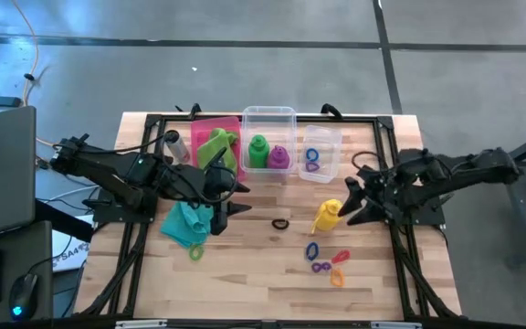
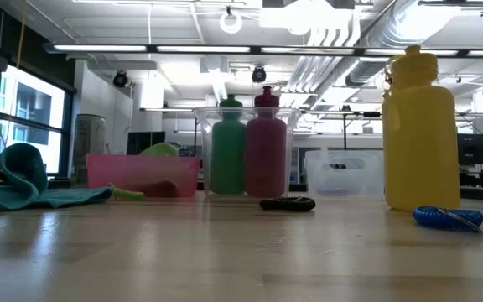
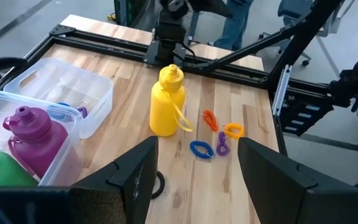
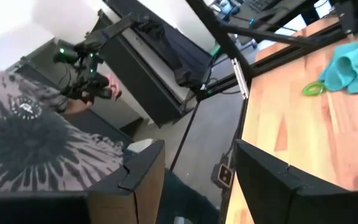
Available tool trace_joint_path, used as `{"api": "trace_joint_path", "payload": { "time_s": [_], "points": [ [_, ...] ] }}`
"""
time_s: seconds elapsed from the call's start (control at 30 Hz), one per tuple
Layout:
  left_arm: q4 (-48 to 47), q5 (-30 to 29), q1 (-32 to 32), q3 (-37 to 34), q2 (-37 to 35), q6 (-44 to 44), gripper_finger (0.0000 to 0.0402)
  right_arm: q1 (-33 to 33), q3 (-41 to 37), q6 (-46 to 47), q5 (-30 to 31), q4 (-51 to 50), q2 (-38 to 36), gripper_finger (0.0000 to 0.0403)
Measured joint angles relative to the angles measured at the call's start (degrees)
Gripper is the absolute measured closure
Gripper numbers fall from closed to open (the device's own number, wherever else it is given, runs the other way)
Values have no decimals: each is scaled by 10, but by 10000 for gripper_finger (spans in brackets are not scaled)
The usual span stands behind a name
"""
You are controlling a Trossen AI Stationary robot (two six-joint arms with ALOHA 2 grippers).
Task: Pick & Place Sports Items
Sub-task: Put the orange spring keychain into the right transparent bin
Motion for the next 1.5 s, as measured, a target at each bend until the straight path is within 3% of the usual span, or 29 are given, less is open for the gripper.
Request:
{"api": "trace_joint_path", "payload": {
  "time_s": [0.43, 0.73, 1.1, 1.5],
  "points": [
    [-7, 7, 0, 0, 0, -2, 186, 169, 0, 27, 146, -28, 24, 221],
    [-7, 7, 0, 0, 0, -4, 186, 270, 0, 30, 180, -106, 112, 221],
    [-7, 6, 0, 0, 0, -4, 186, 312, 0, 23, 252, -219, 214, 221],
    [-15, 5, 0, 0, 0, -4, 186, 336, 0, -143, 256, -258, 318, 221]
  ]
}}
